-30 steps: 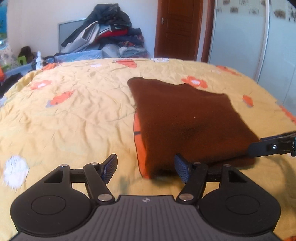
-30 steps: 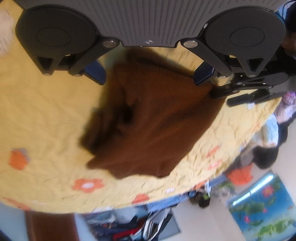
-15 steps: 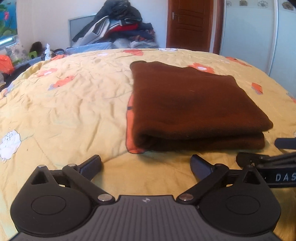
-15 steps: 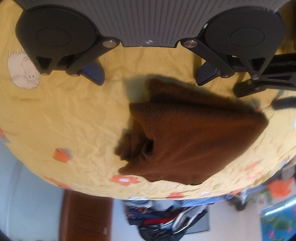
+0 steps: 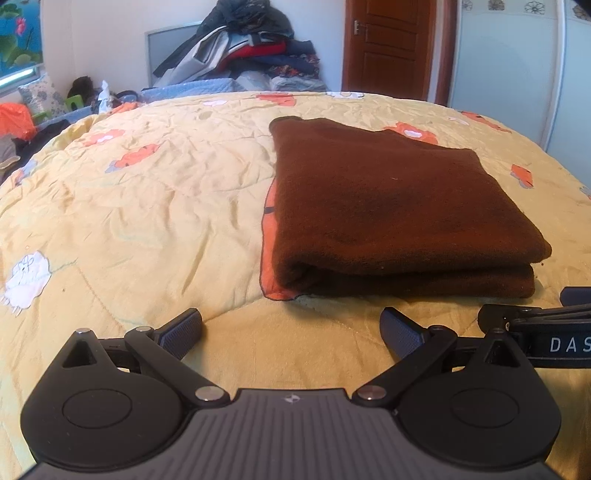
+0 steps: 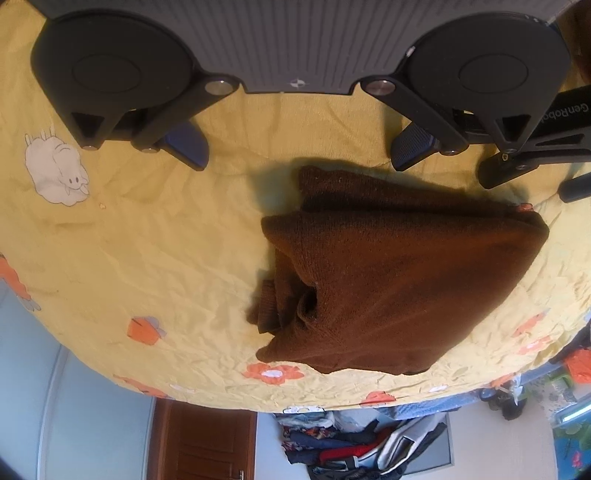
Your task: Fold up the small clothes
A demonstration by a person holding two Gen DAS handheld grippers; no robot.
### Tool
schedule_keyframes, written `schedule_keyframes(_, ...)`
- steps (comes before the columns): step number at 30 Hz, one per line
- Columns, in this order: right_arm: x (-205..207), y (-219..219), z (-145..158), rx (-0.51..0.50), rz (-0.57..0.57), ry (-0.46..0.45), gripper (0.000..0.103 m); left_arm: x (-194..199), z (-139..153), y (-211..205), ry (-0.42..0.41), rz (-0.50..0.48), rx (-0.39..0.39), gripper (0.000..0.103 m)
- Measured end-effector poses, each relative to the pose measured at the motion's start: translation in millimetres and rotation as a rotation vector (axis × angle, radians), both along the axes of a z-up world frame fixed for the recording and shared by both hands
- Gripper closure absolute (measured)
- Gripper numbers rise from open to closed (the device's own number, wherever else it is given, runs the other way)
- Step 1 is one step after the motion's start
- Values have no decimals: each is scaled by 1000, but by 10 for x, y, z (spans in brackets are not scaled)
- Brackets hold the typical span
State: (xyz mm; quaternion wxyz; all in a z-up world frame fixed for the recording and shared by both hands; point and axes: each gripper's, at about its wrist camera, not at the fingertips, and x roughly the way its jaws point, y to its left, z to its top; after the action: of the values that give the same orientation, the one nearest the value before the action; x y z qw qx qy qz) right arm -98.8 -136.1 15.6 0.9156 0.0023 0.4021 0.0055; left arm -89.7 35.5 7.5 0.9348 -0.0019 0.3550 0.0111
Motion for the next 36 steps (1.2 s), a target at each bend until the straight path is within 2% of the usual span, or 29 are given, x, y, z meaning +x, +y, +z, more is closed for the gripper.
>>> schedule_keyframes(11,27,4,0,6,-21,1,0,56,39,6,61,35,-3,0)
schedule_keyframes(36,48,-1,-6,-3,-12,5,0,53,48,13,66,30,-6,0)
